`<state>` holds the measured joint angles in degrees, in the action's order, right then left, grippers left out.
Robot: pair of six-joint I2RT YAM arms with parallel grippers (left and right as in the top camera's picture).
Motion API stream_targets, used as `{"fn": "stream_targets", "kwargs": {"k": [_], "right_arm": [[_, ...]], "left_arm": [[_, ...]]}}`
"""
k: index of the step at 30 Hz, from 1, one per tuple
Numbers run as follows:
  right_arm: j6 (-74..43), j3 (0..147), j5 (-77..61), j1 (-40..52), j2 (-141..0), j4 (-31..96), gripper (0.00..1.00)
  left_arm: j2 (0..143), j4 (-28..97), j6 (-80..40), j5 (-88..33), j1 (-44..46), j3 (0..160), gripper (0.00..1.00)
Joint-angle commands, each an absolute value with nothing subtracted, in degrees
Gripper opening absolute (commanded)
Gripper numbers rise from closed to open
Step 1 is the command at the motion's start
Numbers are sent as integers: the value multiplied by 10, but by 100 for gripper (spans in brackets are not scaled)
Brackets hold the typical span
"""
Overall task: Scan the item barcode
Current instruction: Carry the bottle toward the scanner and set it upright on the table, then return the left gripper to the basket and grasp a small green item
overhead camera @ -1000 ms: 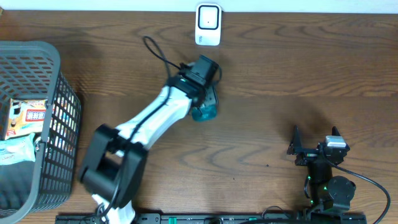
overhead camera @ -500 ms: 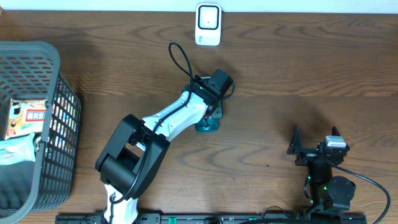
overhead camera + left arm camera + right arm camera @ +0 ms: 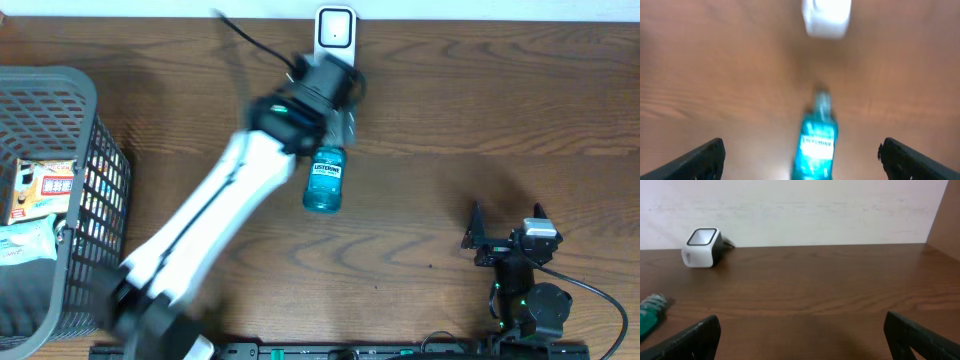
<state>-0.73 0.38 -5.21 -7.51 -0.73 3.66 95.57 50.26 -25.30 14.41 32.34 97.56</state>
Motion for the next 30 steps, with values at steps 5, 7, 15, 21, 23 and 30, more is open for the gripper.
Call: {"fn": "stream_targets", "kwargs": {"k": [5, 7, 15, 21, 23, 30], "right_arm": [[-12, 3, -55, -78, -5, 39, 99], [-12, 3, -55, -78, -5, 39, 99], [-12, 3, -55, -78, -5, 39, 99], [-12, 3, -55, -78, -5, 39, 99], [-12, 3, -55, -78, -5, 39, 99], [-12, 3, -55, -78, -5, 39, 99]], "left_arm": [[768, 521, -225, 273, 156, 1063, 98], [735, 545, -243, 273, 79, 1063, 98], [715, 710, -375, 246, -218, 1057, 98], [776, 787, -482, 124, -381, 1016, 98], [810, 786, -503, 58, -428, 982, 98], [880, 719, -553, 29, -467, 860, 98]]}}
